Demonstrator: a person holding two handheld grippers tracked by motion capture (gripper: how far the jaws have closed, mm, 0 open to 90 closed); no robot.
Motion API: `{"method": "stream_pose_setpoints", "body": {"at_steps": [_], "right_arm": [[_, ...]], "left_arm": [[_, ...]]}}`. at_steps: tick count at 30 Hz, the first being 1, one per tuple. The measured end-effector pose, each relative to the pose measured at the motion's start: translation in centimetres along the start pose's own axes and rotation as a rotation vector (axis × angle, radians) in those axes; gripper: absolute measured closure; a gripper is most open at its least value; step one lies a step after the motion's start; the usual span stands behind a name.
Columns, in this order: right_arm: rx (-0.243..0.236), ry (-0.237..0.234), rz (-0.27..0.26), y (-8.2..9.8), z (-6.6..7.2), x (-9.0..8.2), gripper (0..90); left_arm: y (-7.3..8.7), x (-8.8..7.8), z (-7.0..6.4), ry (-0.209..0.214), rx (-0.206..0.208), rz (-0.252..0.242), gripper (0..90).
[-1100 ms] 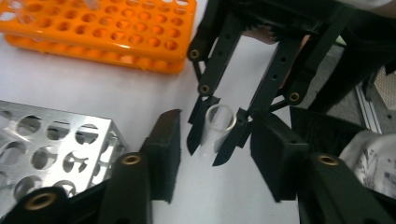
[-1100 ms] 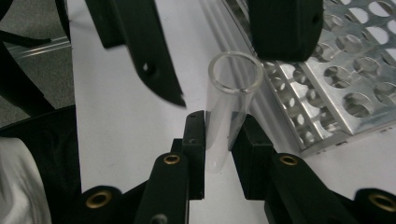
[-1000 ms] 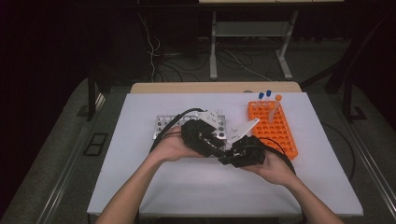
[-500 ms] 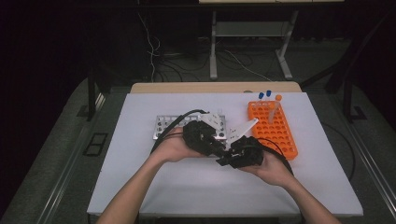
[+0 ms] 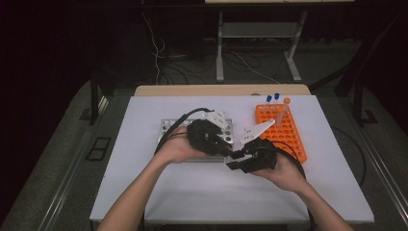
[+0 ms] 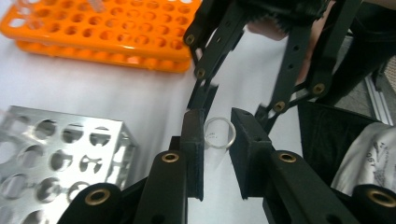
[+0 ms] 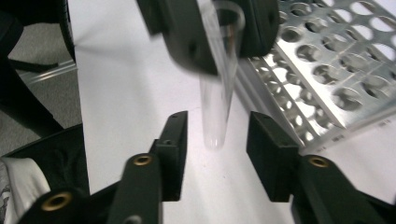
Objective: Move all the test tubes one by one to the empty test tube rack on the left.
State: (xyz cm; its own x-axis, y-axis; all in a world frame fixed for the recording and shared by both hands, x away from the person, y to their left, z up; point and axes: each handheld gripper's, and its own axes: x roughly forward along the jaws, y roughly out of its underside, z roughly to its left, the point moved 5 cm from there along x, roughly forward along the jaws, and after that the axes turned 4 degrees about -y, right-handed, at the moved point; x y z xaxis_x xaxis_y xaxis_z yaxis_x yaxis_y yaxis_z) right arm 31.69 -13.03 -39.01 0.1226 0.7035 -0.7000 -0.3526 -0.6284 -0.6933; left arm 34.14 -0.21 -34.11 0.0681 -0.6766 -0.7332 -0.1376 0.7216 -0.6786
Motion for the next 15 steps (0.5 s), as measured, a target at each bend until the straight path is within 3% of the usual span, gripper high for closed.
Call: {"method": "stream_pose_setpoints", "body": {"at_steps": [9,13,15], "right_arm": [[0.056,0.046,-0.049,1.4,-0.9,-2.2,35.6],[0.081,0.068,-0.076,2.0,-1.1,-3.0,15.2],[0.097,0.060,-0.090,2.4,-1.2,-3.5,11.2]], "left_arm": [[-0.4,-1.2,1.4,-0.033,-0.009,-0.004,74.5],[-0.8,-1.6,2.2,-0.046,-0.016,-0.005,74.5],[-0.9,-1.7,2.6,-0.053,-0.021,-0.005,74.5]]}}
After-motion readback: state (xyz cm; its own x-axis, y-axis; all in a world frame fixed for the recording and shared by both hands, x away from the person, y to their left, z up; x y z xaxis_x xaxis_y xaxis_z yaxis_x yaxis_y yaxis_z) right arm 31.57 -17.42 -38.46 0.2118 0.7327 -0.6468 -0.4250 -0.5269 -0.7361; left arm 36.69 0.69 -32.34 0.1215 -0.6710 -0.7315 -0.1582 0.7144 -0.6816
